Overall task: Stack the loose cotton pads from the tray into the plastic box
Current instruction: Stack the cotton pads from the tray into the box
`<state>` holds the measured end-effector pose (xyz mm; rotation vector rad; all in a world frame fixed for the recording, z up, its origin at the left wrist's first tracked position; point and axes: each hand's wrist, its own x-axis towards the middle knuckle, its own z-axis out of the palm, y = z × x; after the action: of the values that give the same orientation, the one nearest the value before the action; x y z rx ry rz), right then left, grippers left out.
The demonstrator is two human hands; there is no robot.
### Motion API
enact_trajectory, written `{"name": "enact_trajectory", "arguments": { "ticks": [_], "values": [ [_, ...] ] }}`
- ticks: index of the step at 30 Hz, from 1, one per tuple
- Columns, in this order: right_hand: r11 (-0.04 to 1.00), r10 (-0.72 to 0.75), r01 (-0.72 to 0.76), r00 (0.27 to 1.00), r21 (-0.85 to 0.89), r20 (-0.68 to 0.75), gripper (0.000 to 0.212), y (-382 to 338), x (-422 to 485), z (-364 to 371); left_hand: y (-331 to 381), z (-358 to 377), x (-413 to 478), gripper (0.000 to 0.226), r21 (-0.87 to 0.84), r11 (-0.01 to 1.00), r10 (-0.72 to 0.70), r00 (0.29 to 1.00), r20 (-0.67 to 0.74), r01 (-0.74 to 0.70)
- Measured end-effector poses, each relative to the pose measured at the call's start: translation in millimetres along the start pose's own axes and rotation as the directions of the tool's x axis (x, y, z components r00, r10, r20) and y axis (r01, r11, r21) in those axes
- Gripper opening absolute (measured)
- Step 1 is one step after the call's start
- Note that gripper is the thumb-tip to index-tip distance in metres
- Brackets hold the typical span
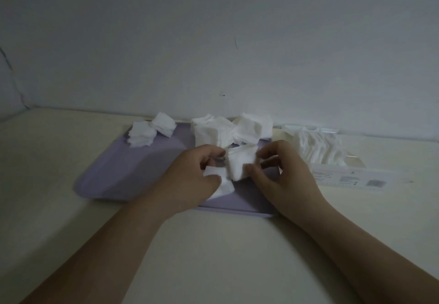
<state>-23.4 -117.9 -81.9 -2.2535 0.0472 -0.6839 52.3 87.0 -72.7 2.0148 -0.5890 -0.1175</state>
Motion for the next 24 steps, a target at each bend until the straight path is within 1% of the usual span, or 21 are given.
{"name": "enact_trajectory", "arguments": {
  "ticks": [2,4,6,8,9,10,12,13,15,17,20,22,24],
  "values": [
    [0.999,0.04,-0.039,0.999,0.023,-0.027,0.032,1,-1,2,3,-2,1,0.048,-0.108,0.994,-0.003,0.997,-0.071,-0.004],
    [0.999,0.02,-0.017,0.995,0.028,-0.099,0.035,0,-1,1,4,-6,3,0.046,-0.284,0.959,-0.027,0.992,-0.125,-0.01],
    [0.996,-0.034,0.048,0.983,0.074,-0.182,0.03,-7,-3,-4,7,-9,4,0.043,-0.475,0.88,-0.056,0.992,-0.112,-0.004],
    [0.977,0.006,0.039,0.978,0.21,-0.209,0.022,-18,-6,-8,9,-9,4,0.04,-0.579,0.815,-0.06,0.995,-0.084,0.001],
    [0.949,0.061,-0.004,0.983,0.317,-0.171,0.02,-24,-6,-9,10,-7,3,0.039,-0.62,0.785,-0.059,0.996,-0.066,0.005],
    [0.901,0.115,-0.064,0.989,0.429,-0.093,0.021,-28,-6,-9,11,-5,3,0.039,-0.653,0.757,-0.059,0.997,-0.044,0.016],
    [0.78,0.165,-0.199,0.98,0.593,0.112,0.03,-31,-5,-9,13,0,0,0.038,-0.677,0.735,-0.056,0.998,0.0,0.041],
    [0.737,0.153,-0.247,0.968,0.63,0.201,0.032,-30,-5,-10,15,2,-1,0.037,-0.671,0.74,-0.052,0.999,0.01,0.046],
    [0.691,0.105,-0.296,0.944,0.66,0.313,0.028,-28,-4,-11,16,6,-3,0.031,-0.645,0.763,-0.052,0.999,0.002,0.041],
    [0.66,0.086,-0.33,0.926,0.675,0.369,0.023,-25,-3,-14,17,8,-4,0.024,-0.616,0.787,-0.045,0.999,-0.02,0.023],
    [0.666,0.077,-0.355,0.908,0.656,0.412,0.021,-21,-2,-15,18,8,-4,0.023,-0.595,0.804,-0.037,0.998,-0.048,0.001],
    [0.671,0.095,-0.365,0.906,0.645,0.413,0.021,-20,-1,-14,20,8,-4,0.025,-0.613,0.79,-0.043,0.997,-0.068,-0.008],
    [0.658,0.118,-0.375,0.908,0.653,0.402,0.028,-16,0,-13,21,5,-4,0.024,-0.65,0.76,-0.045,0.995,-0.086,-0.021]
  ]
}}
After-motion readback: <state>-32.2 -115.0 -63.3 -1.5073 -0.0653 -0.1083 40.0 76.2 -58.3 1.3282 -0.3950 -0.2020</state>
